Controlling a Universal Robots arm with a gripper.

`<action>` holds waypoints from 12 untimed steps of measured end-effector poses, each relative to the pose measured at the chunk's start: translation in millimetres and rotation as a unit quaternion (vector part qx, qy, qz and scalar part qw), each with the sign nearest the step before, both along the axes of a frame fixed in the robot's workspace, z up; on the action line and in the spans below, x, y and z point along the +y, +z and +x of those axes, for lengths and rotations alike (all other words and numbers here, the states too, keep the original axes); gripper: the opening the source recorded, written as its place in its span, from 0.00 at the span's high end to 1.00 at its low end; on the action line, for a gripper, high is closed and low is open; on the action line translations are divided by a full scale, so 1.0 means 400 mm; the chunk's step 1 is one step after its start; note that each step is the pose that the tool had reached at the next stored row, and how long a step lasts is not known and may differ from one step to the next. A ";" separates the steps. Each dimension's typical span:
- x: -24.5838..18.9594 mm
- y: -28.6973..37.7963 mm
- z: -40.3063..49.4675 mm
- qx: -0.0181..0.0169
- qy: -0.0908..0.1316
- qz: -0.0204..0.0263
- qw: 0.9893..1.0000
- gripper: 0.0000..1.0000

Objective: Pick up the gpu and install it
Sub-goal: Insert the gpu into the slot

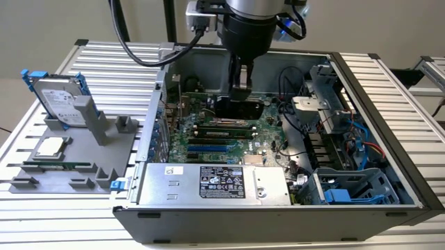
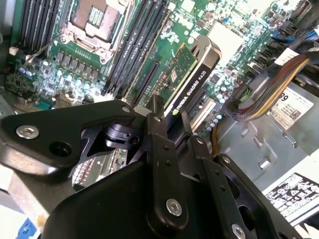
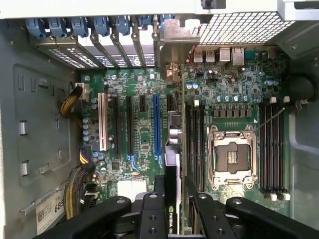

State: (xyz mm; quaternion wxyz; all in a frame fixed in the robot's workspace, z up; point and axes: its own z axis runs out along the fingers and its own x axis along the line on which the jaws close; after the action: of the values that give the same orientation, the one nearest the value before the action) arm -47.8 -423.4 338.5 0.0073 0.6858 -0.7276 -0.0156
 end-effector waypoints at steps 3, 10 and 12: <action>-0.002 -0.013 -0.007 0.000 0.002 0.000 1.000 1.00; -0.019 -0.043 -0.013 0.000 0.006 0.000 1.000 1.00; -0.025 -0.050 -0.015 0.000 0.007 0.000 1.000 1.00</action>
State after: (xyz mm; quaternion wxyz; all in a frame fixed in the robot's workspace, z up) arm -54.0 -433.3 318.6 0.0071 0.6906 -0.7230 -0.0153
